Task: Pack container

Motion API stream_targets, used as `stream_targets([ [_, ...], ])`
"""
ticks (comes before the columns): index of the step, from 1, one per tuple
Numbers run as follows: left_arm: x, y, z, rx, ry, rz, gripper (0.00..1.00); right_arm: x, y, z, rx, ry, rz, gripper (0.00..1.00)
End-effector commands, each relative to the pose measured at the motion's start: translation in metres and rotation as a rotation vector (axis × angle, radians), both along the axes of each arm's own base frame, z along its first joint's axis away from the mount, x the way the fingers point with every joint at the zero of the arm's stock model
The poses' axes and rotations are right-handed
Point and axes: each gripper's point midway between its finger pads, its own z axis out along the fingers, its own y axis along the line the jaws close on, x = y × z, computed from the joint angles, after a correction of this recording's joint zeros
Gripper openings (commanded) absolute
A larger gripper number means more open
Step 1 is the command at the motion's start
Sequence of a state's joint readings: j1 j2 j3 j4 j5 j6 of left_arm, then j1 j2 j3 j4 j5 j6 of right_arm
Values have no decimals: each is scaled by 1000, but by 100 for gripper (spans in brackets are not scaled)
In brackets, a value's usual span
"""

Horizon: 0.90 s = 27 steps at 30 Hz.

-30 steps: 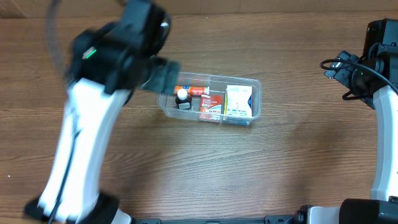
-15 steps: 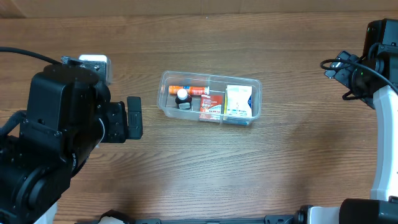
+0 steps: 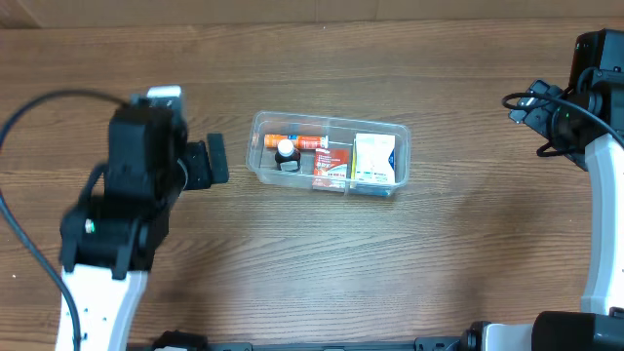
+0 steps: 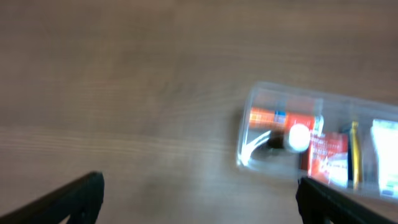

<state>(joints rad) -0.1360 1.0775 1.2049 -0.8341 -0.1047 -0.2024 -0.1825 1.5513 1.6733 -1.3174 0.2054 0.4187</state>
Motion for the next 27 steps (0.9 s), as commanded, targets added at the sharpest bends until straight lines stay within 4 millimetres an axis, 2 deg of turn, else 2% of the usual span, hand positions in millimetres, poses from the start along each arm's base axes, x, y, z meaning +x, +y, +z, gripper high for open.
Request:
stream_targets([
  [1,-14,1,-38,-88,-116,-54,100,3,-1,8,-3,-28,-4,100],
  [6,-24,5,-75,-90,-286,-49,100,3,-1,8,-3,-28,-4,100],
  [14,-53,6,-107,-93,-553,-59,100,3,-1,8,-3,-28,-4,100],
  [21,-60,8,-119,-39,-625,-74,100,3,-1,8,-3,-28,-4,100],
  [27,-65,25,-108,-16,-676,-12,100,3,-1,8,-3,-28,-4,100],
])
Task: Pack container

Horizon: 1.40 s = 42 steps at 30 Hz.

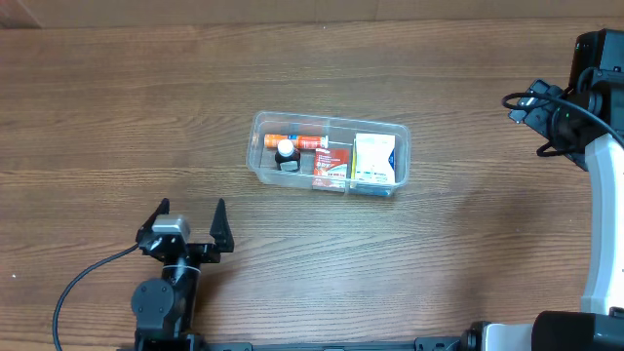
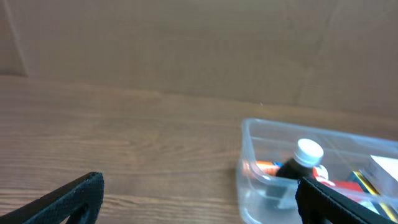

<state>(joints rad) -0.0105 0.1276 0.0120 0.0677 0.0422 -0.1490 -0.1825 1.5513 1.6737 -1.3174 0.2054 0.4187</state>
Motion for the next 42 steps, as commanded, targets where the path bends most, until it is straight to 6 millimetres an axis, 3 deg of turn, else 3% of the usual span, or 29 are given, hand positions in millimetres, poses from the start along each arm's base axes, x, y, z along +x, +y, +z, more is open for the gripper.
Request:
stream_targets([
  [1,-3,13,3,18,-25,49,100,3,-1,8,-3,-27,-4,100],
  [6,-8,24,-10,17,24,95,100,3,-1,8,-3,-28,-4,100],
  [35,-8,24,-10,17,25,95,100,0,-2,9,-17,-20,1,100],
  [38,-8,24,-10,17,25,95,100,-6,0,22,-19,-62,3,100],
  [42,-8,24,-10,17,25,95,100,-25,30,62,70,-211,77,100],
])
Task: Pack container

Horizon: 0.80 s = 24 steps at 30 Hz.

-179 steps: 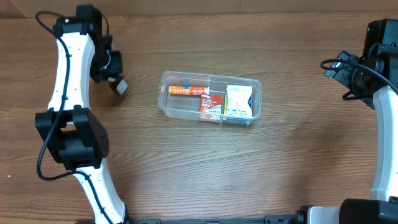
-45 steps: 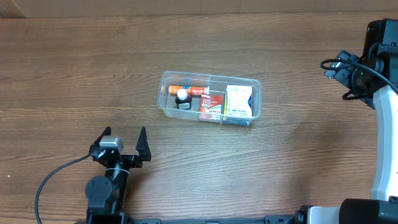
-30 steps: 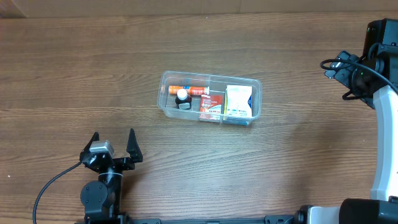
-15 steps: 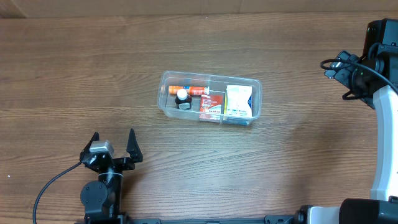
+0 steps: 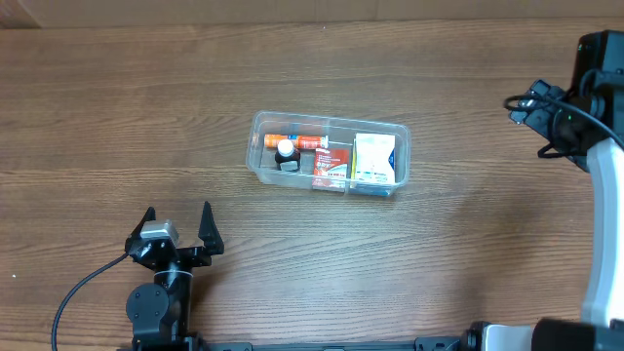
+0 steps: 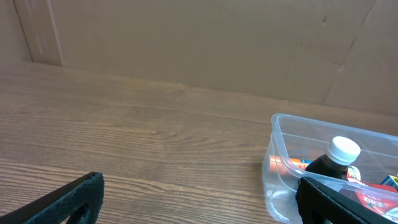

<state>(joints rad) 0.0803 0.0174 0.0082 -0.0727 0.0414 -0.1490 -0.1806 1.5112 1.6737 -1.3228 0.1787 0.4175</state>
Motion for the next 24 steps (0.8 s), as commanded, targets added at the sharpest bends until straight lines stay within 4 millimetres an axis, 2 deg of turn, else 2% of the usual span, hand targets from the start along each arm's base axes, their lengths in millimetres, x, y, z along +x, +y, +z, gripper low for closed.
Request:
stream_targets([
  [1,0,1,1,19,-8,3,100,-25,34,64,82,-238,94,100],
  [3,0,1,1,19,-8,3,100,-33,48,93,94,-382,145,100],
  [5,0,1,1,19,-8,3,100,-47,58,112,75,-491,182,100],
  [7,0,1,1,19,-8,3,100,-64,68,121,57,-580,213,100],
  [9,0,1,1,19,-8,3,100,-81,73,121,41,-654,235,100],
  [13,0,1,1,19,-8,3,100,-103,80,96,10,-775,261,100],
  [15,0,1,1,19,-8,3,100,-108,84,72,10,-828,278,100],
  [24,0,1,1,19,-8,3,100,-96,96,-7,15,-1049,341,100],
])
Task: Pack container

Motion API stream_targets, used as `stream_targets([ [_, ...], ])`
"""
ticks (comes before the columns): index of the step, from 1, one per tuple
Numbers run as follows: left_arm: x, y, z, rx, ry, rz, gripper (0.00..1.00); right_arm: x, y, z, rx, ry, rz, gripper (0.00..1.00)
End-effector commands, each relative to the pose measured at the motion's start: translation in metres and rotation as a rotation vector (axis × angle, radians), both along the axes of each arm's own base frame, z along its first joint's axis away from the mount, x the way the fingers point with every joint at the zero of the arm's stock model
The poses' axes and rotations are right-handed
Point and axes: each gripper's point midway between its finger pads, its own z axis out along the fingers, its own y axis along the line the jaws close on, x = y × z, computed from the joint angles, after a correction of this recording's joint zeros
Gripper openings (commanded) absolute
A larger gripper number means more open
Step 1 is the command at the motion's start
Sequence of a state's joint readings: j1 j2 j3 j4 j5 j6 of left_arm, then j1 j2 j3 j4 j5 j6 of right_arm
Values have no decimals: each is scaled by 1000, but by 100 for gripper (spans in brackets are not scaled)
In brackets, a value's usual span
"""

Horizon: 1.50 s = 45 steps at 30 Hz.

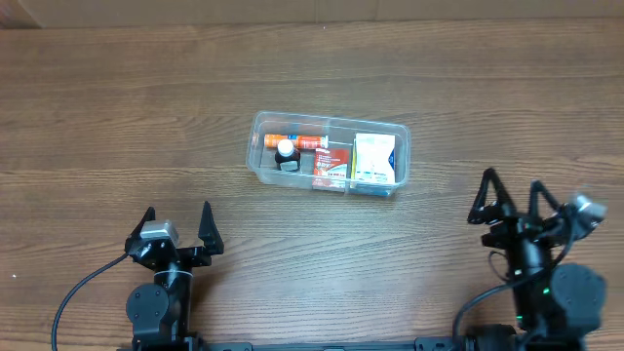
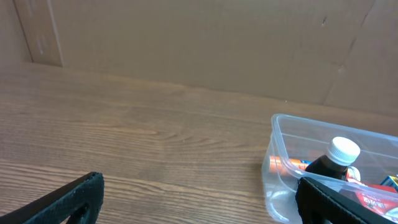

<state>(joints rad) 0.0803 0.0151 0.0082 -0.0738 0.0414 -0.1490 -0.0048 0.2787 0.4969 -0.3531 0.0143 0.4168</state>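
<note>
A clear plastic container (image 1: 255, 156) lies at the table's middle. Inside it are an orange tube (image 1: 295, 141), a dark bottle with a white cap (image 1: 285, 152), a red packet (image 1: 331, 166) and a white-and-yellow box (image 1: 374, 158). My left gripper (image 1: 177, 222) rests low at the front left, open and empty. In the left wrist view its fingers (image 2: 74, 196) frame bare wood, with the container (image 2: 278, 134) and bottle (image 2: 333, 158) at the right. My right gripper (image 1: 511, 192) sits at the front right, open, holding nothing.
A brown cardboard wall (image 2: 199, 43) stands behind the table's far edge. Black cables trail from both arm bases near the front edge. Bare wood surrounds the container on all sides.
The right arm, raised at the far right edge before, now sits folded low at the front right with its fingers apart. The left arm and the container's contents are unchanged.
The left arm first hovered beside the container's left end, open and empty. It then sat folded low at the front left and shifted slightly left. The right arm stayed raised at the far right until now, when it rests low at the front right.
</note>
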Motion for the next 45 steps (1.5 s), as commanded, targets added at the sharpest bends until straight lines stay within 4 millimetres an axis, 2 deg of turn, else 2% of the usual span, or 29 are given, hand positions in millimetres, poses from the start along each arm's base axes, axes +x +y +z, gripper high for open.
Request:
stream_targets([
  [1,0,1,1,19,-6,3,100,3,9,-39,-2,-30,51,100],
  [7,0,1,1,19,-6,3,100,8,11,-77,-3,-63,59,100],
  [18,0,1,1,19,-6,3,100,8,10,-108,-2,-43,57,100],
  [22,0,1,1,19,-6,3,100,8,10,-108,-57,-48,59,100],
  [27,0,1,1,19,-6,3,100,8,11,-108,-207,-53,72,100],
  [35,0,1,1,19,-6,3,100,8,10,-108,-322,-54,73,100],
  [45,0,1,1,19,-6,3,100,8,8,-108,-326,-53,66,100],
])
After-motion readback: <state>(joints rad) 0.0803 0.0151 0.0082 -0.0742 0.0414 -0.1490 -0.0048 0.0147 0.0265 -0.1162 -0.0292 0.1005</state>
